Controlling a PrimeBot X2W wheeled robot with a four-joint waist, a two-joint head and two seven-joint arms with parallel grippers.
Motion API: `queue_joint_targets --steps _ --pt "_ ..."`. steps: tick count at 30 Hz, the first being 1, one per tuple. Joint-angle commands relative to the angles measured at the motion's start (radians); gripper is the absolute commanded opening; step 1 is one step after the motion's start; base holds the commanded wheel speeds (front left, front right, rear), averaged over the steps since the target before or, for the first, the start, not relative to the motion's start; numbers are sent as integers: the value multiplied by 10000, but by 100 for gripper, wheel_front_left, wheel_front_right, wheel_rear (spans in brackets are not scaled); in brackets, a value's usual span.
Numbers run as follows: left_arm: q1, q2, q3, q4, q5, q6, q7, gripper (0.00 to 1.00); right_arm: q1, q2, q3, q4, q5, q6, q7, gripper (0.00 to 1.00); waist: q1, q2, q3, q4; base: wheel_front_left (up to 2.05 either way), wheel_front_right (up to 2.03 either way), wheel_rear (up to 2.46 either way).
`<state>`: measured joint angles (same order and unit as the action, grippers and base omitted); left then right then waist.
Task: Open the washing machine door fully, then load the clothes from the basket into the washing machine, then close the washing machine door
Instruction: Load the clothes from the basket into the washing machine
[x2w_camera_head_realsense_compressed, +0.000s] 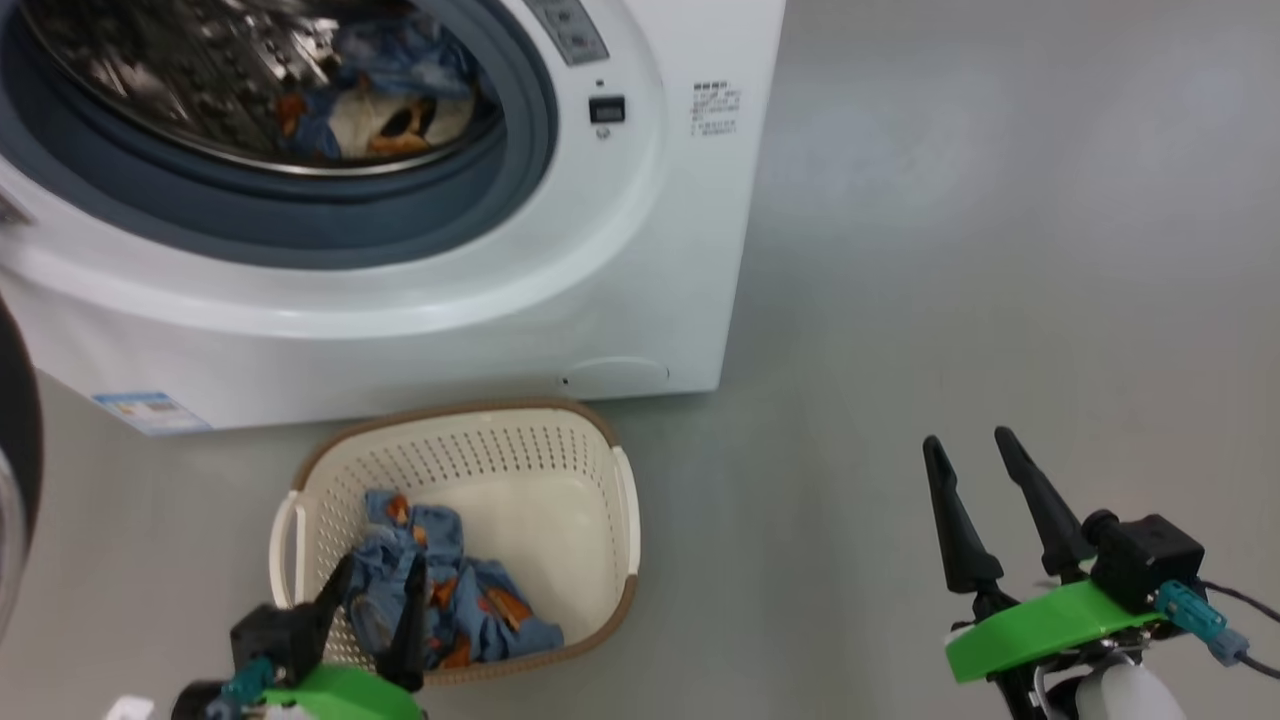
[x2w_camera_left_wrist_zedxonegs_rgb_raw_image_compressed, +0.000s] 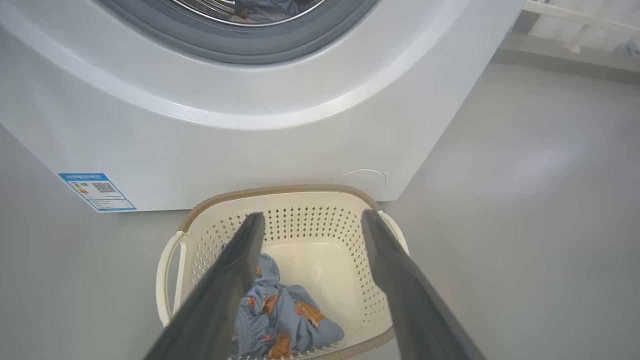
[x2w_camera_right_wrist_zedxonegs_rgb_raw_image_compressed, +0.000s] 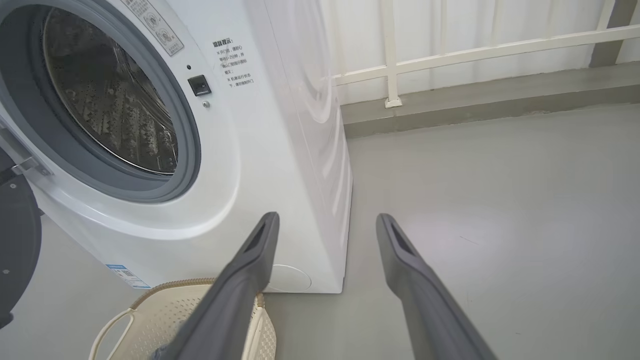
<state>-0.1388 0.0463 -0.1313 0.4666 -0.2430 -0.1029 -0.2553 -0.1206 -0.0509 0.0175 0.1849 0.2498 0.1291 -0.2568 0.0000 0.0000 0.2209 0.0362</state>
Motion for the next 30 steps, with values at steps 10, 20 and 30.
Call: queue_joint_targets --steps 10,20,30 --pt "-2472 607 30 2086 55 -217 -65 100 -673 7 -24 -894 -301 16 -49 100 0 0 2933 -443 0 0 0" --pt "-4940 1553 -831 4777 -456 -274 -24 100 -1056 7 -59 -1417 -284 16 -49 100 0 0 4642 -760 0 0 0" --pt "-6666 2405 -2081 6259 -1452 -276 744 100 -1236 7 -16 -1692 -139 16 -49 100 0 0 5846 -1200 0 0 0"
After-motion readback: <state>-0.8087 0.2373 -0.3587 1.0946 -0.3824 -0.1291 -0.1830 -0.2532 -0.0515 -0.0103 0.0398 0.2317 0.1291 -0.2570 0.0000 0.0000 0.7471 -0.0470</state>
